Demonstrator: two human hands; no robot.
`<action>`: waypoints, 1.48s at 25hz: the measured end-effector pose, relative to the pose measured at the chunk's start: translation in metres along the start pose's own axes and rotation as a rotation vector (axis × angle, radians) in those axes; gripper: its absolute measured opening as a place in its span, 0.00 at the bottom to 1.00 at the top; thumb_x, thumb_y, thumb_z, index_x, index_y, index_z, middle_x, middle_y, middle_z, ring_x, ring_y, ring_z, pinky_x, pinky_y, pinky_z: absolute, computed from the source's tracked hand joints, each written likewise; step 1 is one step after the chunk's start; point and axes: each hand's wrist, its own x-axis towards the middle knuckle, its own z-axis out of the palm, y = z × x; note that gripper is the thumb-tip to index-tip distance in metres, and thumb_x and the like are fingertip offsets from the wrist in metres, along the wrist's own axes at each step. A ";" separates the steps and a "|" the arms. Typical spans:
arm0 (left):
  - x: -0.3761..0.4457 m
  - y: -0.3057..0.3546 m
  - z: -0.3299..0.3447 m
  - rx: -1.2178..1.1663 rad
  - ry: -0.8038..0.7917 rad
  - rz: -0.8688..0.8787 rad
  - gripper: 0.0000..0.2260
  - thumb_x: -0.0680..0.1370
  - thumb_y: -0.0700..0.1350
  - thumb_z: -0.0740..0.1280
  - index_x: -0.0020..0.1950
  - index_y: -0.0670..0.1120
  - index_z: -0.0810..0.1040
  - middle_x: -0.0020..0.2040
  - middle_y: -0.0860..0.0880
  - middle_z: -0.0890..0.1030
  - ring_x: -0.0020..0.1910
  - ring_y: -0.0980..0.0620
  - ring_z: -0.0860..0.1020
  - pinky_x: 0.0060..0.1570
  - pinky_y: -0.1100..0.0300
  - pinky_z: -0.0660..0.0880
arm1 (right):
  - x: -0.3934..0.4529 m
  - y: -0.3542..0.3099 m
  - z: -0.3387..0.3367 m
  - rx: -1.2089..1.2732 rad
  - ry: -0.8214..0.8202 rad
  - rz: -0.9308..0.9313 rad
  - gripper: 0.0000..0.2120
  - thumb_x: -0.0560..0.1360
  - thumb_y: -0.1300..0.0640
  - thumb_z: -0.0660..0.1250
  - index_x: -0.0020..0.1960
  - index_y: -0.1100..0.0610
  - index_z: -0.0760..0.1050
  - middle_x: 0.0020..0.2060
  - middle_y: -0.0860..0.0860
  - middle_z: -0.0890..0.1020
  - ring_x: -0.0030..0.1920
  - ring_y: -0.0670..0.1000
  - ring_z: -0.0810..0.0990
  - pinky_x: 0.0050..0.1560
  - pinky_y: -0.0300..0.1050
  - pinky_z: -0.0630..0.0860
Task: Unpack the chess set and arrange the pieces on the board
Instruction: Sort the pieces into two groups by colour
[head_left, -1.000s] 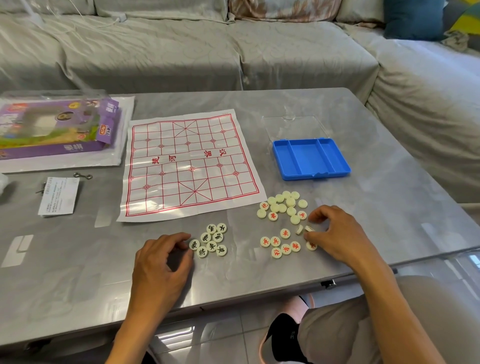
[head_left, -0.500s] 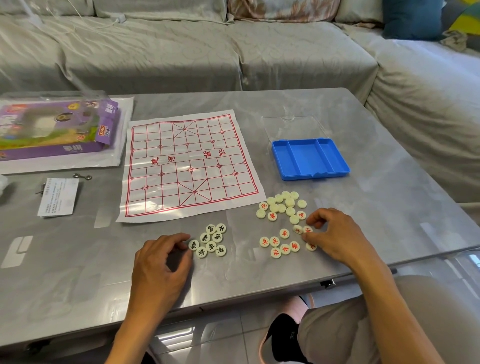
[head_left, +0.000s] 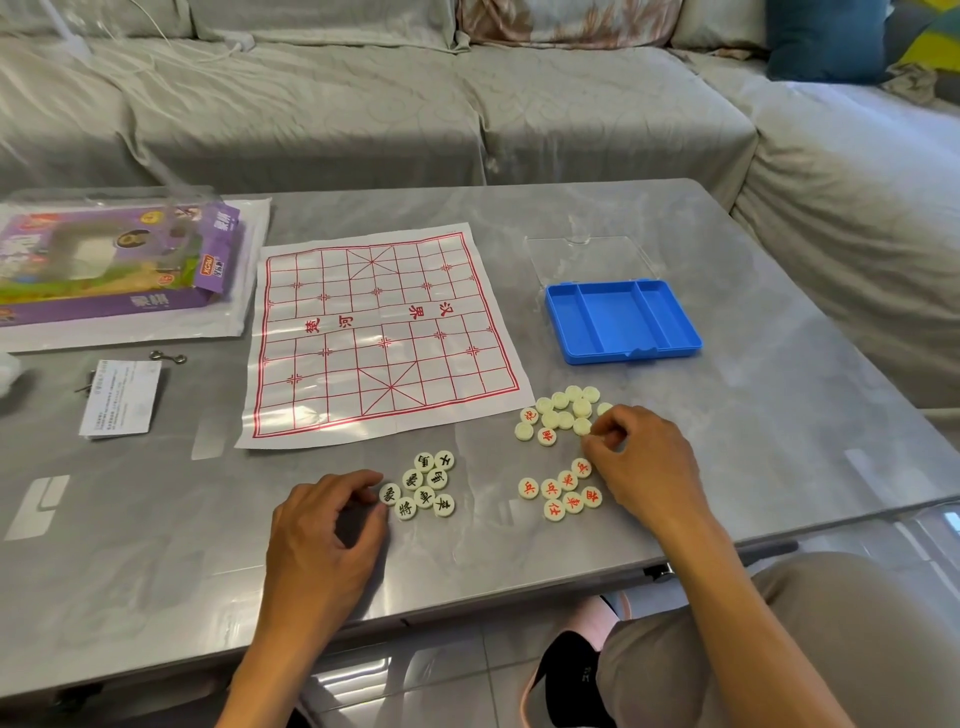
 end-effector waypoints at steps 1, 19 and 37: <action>0.000 0.000 0.000 0.001 -0.003 -0.001 0.13 0.72 0.51 0.67 0.54 0.51 0.80 0.45 0.57 0.80 0.46 0.54 0.75 0.50 0.48 0.75 | 0.000 0.002 -0.002 0.009 0.012 -0.007 0.06 0.76 0.49 0.66 0.51 0.49 0.76 0.45 0.45 0.77 0.45 0.45 0.74 0.44 0.39 0.69; -0.001 -0.004 0.002 -0.003 0.009 0.028 0.10 0.73 0.47 0.71 0.54 0.50 0.80 0.45 0.57 0.80 0.46 0.54 0.75 0.49 0.48 0.75 | -0.001 0.006 -0.001 -0.024 0.004 -0.048 0.09 0.78 0.53 0.63 0.50 0.53 0.81 0.46 0.48 0.82 0.44 0.46 0.74 0.45 0.39 0.70; 0.000 -0.004 0.002 0.001 0.002 0.022 0.13 0.72 0.52 0.67 0.54 0.50 0.80 0.46 0.56 0.80 0.46 0.54 0.75 0.48 0.48 0.76 | -0.031 -0.077 0.046 0.187 -0.179 -0.350 0.07 0.78 0.53 0.64 0.51 0.51 0.81 0.46 0.45 0.83 0.45 0.45 0.77 0.49 0.40 0.74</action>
